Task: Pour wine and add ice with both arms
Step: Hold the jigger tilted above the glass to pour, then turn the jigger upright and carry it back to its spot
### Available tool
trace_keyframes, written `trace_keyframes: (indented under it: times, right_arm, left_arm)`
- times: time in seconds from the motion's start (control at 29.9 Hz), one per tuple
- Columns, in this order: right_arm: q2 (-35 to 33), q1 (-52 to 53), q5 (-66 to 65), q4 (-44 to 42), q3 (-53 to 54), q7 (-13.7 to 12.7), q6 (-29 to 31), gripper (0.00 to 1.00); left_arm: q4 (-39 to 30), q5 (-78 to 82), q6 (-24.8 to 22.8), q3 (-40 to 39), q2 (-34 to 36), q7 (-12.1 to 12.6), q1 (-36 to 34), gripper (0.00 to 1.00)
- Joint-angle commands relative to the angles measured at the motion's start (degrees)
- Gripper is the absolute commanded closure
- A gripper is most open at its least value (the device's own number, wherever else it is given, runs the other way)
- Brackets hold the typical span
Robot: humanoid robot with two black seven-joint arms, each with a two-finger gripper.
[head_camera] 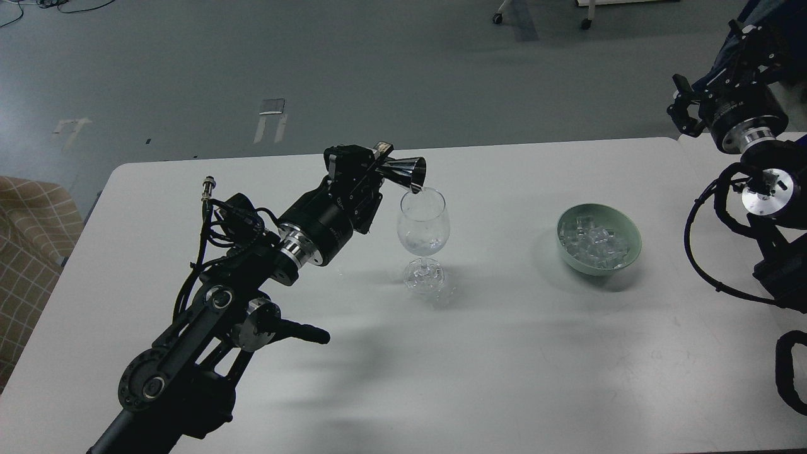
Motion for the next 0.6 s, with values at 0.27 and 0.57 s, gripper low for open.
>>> trace_keyframes:
  times: [0.27, 0.57]
  right_arm:
    - [0.0, 0.0, 0.0, -0.1, 0.0, 0.0, 0.0, 0.0]
    - [0.0, 0.0, 0.0, -0.1, 0.0, 0.0, 0.0, 0.0]
  left_arm:
    - [-0.7, 11.8, -0.2, 2.7, 3.1, -0.2, -1.5, 1.0]
    - [-2.5, 14.0, -0.3, 2.8, 3.2, 0.3, -2.5, 1.0]
